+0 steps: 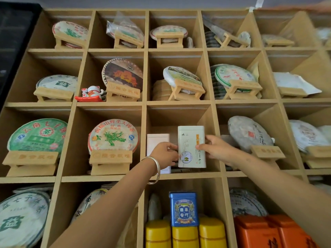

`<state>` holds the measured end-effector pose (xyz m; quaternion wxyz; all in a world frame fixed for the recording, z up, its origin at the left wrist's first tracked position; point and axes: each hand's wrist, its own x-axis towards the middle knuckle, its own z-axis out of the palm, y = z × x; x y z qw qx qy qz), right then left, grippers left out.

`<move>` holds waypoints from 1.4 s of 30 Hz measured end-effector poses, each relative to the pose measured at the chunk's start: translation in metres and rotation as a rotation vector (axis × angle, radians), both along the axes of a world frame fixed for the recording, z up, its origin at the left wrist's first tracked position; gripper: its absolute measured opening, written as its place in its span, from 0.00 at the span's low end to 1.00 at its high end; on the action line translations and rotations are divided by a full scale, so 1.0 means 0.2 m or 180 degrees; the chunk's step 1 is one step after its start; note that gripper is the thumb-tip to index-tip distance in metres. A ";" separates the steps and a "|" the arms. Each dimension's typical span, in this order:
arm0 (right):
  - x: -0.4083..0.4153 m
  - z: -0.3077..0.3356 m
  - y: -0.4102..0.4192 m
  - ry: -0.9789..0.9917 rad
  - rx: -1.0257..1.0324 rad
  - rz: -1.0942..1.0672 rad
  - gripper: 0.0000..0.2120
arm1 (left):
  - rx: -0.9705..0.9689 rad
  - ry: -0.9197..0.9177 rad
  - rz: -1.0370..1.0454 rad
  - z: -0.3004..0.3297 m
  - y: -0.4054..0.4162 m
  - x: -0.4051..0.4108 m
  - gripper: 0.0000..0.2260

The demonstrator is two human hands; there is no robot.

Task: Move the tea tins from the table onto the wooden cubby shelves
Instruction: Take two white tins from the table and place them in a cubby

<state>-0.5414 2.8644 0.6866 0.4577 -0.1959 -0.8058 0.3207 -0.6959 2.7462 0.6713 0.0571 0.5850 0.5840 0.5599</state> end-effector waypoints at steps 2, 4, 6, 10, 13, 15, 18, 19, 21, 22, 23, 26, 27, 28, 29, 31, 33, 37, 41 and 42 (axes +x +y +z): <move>-0.02 -0.02 0.03 -0.0035 -0.0004 -0.0041 0.22 | -0.0051 0.0049 -0.0013 -0.02 0.02 -0.01 0.13; -0.04 -0.05 0.06 -0.0054 -0.0028 -0.0016 0.21 | -0.0080 0.0081 0.0037 -0.03 0.05 -0.02 0.13; -0.06 -0.06 0.09 -0.0073 -0.0057 0.0001 0.20 | -0.0129 0.0065 0.0088 -0.04 0.06 -0.02 0.12; -0.10 -0.08 0.14 -0.0097 -0.0072 0.0045 0.20 | -0.0225 0.0039 0.0125 -0.05 0.06 -0.04 0.10; -0.12 -0.09 0.15 -0.0090 -0.0083 0.0074 0.20 | -0.0187 0.0115 0.0158 -0.05 0.05 -0.06 0.10; -0.14 -0.09 0.15 -0.0075 -0.0103 0.0073 0.22 | -0.0108 0.0123 0.0220 -0.05 0.05 -0.08 0.11; -0.16 -0.10 0.14 -0.0069 -0.0167 0.0080 0.24 | -0.0140 0.0165 0.0237 -0.06 0.05 -0.09 0.13; -0.17 -0.10 0.14 -0.0061 -0.0184 0.0091 0.24 | -0.0163 0.0217 0.0255 -0.06 0.05 -0.10 0.15; -0.19 -0.11 0.15 -0.0029 -0.0208 0.0105 0.24 | -0.0172 0.0299 0.0296 -0.07 0.05 -0.10 0.16; -0.20 -0.12 0.15 -0.0017 -0.0214 0.0091 0.25 | -0.0169 0.0317 0.0310 -0.08 0.05 -0.09 0.16; -0.20 -0.12 0.15 -0.0010 -0.0208 0.0075 0.25 | -0.0164 0.0332 0.0319 -0.08 0.05 -0.09 0.16; -0.19 -0.14 0.15 -0.0023 -0.0146 0.0019 0.23 | -0.0037 0.0436 0.0415 -0.06 0.04 -0.09 0.16; -0.19 -0.14 0.14 -0.0026 -0.0082 -0.0040 0.23 | 0.0032 0.0460 0.0451 -0.06 0.03 -0.09 0.15; -0.18 -0.15 0.14 -0.0004 -0.0017 -0.0113 0.22 | 0.0097 0.0463 0.0481 -0.05 0.03 -0.10 0.14; -0.17 -0.15 0.13 0.0044 0.0034 -0.0178 0.22 | 0.0147 0.0446 0.0506 -0.04 0.02 -0.11 0.13; -0.16 -0.17 0.13 0.0085 0.0130 -0.0264 0.17 | 0.0183 0.0402 0.0548 -0.04 0.01 -0.14 0.12; -0.16 -0.19 0.14 -0.0097 0.0298 -0.0357 0.12 | 0.0133 0.0396 0.0553 -0.04 0.00 -0.16 0.11; -0.17 -0.20 0.16 -0.0128 0.0236 -0.0288 0.07 | 0.0011 0.0390 0.0498 -0.06 0.01 -0.17 0.09; -0.18 -0.20 0.16 -0.0087 0.0160 -0.0225 0.09 | -0.0004 0.0369 0.0560 -0.07 0.02 -0.18 0.06; -0.18 -0.20 0.16 -0.0085 0.0138 -0.0225 0.10 | -0.0015 0.0350 0.0550 -0.07 0.02 -0.19 0.06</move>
